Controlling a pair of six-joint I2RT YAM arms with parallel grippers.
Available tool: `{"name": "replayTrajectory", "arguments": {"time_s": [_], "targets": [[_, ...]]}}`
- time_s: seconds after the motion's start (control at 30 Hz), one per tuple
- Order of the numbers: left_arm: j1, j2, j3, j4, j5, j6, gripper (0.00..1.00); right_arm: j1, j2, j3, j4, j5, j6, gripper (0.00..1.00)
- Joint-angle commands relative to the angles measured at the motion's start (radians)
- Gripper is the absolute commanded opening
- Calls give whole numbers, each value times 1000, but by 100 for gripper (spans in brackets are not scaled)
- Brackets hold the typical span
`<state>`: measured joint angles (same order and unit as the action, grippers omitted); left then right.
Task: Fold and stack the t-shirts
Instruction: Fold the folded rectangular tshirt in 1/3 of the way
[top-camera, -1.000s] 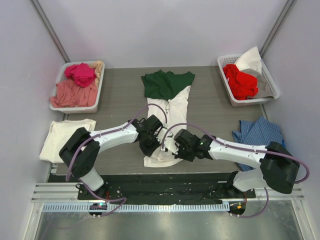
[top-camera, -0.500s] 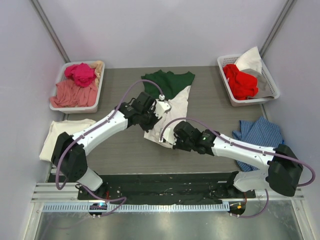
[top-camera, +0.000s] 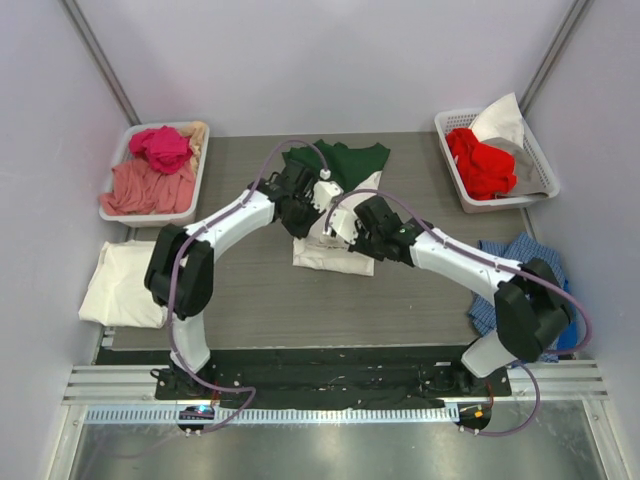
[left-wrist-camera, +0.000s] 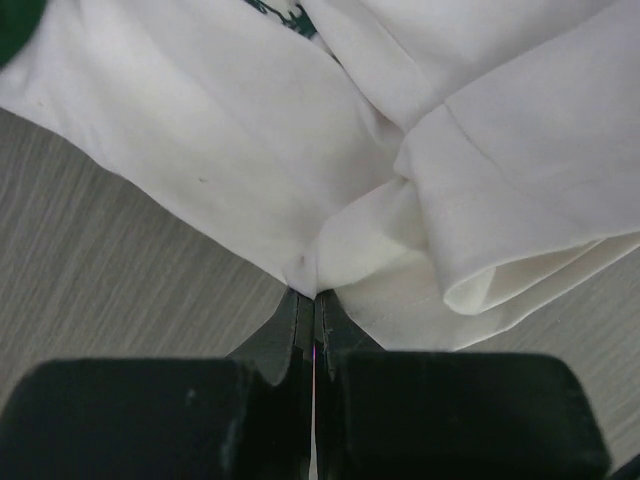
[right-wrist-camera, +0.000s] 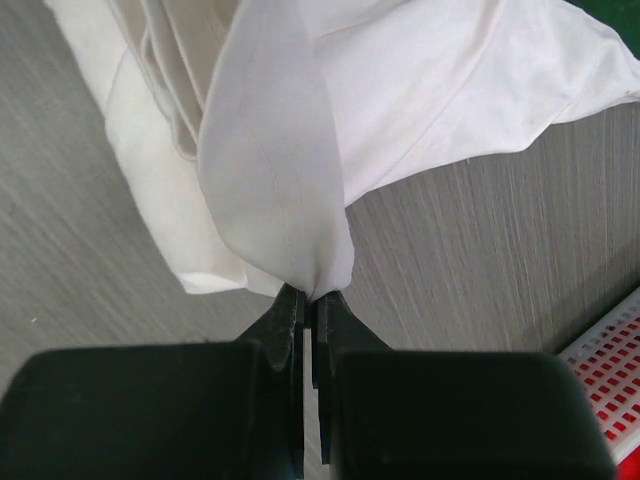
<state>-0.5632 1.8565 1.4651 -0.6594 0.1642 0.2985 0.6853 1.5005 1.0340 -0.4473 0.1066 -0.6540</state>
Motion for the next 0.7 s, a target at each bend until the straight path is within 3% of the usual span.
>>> {"name": "replayTrajectory", "arguments": {"time_s": [0.0,0.27,0.67], "targets": [[20,72,128,-3,35,39,0,-38,88,96,41,-30,-55,1],[62,234,348,-77,25,64,0,-108,253,261,48,-47,-99,1],[88,323,425,-111,-20,116,0,-196,440,448,47,-24,-128,1]]}}
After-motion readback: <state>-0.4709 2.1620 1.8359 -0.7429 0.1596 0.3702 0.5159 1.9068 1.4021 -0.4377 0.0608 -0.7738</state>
